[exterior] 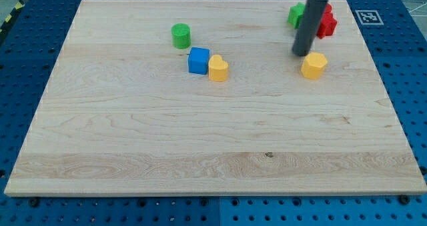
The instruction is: Slide yellow hexagon closer to the red star
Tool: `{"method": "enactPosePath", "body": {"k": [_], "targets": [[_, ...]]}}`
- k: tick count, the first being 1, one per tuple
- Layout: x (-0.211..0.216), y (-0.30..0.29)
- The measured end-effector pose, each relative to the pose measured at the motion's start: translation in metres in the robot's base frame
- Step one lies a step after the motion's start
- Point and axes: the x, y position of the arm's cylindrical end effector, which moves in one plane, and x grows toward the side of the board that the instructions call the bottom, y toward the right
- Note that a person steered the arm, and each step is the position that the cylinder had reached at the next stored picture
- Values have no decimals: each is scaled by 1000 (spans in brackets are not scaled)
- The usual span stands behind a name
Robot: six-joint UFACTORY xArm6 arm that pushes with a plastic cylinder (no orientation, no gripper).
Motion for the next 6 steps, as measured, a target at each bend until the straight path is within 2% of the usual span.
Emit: {"method": "enactPosePath", "body": {"k": [1,2,3,5,6], "targets": [[25,-52],[63,-53],[55,23],[40,39],[-17,47]]}}
